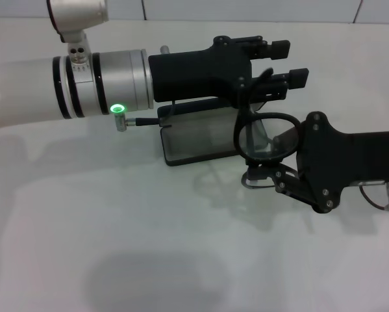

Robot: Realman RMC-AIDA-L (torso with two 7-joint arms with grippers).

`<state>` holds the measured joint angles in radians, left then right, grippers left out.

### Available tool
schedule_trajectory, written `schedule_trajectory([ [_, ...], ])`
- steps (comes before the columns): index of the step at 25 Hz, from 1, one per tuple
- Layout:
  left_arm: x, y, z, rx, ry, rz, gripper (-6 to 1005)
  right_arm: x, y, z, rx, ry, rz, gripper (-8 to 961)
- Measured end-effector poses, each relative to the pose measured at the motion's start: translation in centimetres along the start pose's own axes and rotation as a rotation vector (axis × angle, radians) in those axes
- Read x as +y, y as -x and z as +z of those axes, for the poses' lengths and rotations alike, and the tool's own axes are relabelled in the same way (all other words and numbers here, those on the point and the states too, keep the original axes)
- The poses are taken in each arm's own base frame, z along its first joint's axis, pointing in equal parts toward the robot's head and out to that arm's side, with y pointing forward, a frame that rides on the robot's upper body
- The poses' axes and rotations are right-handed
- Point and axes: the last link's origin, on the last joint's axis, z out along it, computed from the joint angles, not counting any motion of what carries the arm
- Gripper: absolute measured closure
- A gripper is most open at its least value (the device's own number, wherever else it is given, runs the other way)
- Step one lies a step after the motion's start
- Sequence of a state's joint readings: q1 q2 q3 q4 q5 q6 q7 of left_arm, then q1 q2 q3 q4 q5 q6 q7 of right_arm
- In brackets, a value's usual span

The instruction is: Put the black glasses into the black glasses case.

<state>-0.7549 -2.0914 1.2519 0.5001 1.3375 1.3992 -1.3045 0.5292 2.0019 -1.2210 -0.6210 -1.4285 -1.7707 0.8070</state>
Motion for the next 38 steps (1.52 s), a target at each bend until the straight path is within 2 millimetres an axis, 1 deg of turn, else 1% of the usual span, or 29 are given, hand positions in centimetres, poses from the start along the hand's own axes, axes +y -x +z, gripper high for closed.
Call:
schedule_trajectory([
  [7, 0.1, 0.0, 0.0, -0.004, 0.011, 0.004, 376, -0.1, -0.6, -0.4, 0.040, -0.041, 0.005, 870],
  [23, 0.4, -0.2, 0.2, -0.011, 0.036, 0.040, 377, -0.4, -0.6, -1.0, 0.055, -0.055, 0.008, 869],
  [26, 0.0, -0.5, -0.1, 0.015, 0.003, 0.066, 377, -0.2, -0.9, -1.1, 0.075, -0.042, 0.009, 869],
  [29, -1.1, -1.0, -1.3, 0.072, -0.083, 0.088, 377, -0.2, -1.4, -0.9, 0.113, -0.040, 0.007, 869],
  [31, -1.9, -1.3, -2.4, 0.108, -0.141, 0.093, 377, -0.5, -1.7, -0.8, 0.153, -0.047, -0.009, 869],
  [33, -2.5, -1.3, -3.6, 0.141, -0.207, 0.107, 377, -1.4, -2.3, -0.7, 0.247, -0.076, -0.030, 869],
  [35, -2.9, -1.3, -4.3, 0.157, -0.249, 0.113, 377, -2.7, -2.9, -0.2, 0.392, -0.091, -0.026, 868],
  [38, -3.3, -1.2, -5.3, 0.177, -0.295, 0.109, 377, -3.8, -2.9, 1.0, 0.554, -0.062, -0.063, 868],
])
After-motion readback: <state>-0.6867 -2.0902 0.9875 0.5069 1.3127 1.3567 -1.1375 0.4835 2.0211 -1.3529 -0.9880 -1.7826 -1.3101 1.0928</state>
